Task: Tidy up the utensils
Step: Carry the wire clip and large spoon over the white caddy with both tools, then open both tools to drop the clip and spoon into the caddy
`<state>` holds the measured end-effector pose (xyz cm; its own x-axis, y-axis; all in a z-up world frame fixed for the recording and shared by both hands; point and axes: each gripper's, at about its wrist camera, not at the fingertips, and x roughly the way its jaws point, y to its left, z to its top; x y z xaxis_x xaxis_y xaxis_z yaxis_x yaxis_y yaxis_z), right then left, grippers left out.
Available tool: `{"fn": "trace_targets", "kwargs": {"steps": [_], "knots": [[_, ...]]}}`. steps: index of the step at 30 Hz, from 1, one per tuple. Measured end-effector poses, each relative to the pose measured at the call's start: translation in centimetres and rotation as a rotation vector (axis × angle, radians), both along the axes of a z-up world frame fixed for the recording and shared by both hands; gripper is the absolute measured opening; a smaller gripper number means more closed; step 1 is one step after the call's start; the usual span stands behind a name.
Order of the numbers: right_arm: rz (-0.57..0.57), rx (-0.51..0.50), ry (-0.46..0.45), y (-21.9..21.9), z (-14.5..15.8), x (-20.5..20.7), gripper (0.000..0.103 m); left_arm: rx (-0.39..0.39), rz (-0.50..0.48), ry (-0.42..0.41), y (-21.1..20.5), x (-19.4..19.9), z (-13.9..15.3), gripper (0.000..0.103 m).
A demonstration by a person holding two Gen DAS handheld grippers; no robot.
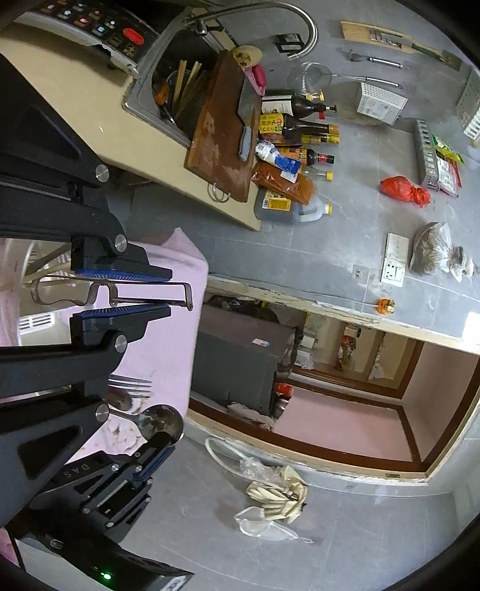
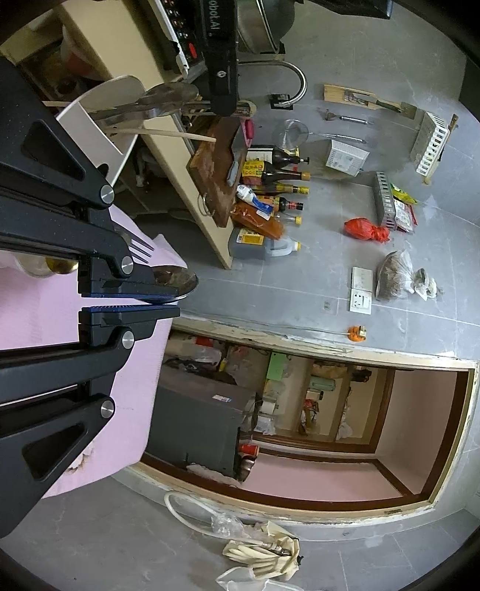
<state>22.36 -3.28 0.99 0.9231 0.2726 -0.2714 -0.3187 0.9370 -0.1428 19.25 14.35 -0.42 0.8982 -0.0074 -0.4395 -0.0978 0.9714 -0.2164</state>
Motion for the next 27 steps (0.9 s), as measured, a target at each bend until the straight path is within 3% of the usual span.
{"fn": "trace_targets", "kwargs": {"steps": [6,9,13,15,20,24,27], "knots": [[0.015,0.009,0.036,0.0,-0.8,-0.1,0.004,0.007,-0.023,0.056,-0.1,0.0,-0.7,0.012],[0.019,0.018,0.052,-0.2,-1.2,-0.3,0.006,-0.027,-0.026,0.068,0.3,-0.1,-0.8,0.012],[0.017,0.022,0.055,-0.5,-1.3,-0.7,0.023,-0.062,-0.011,0.074,0.9,-0.1,-0.8,0.015],[0.016,0.035,0.045,-0.9,-1.0,-0.9,0.032,-0.068,-0.008,0.069,1.1,-0.1,-0.7,0.02],[-0.007,0.071,0.037,-2.1,0.0,-1.2,0.033,-0.069,-0.001,0.043,1.0,-0.4,-0.2,0.034],[-0.036,0.131,0.03,-3.8,1.2,-1.4,0.052,-0.06,-0.001,0.017,0.4,-0.7,0.3,0.049],[-0.061,0.169,0.024,-5.2,1.9,-1.8,0.062,-0.036,-0.002,-0.002,-0.5,-0.9,0.6,0.066]]}}
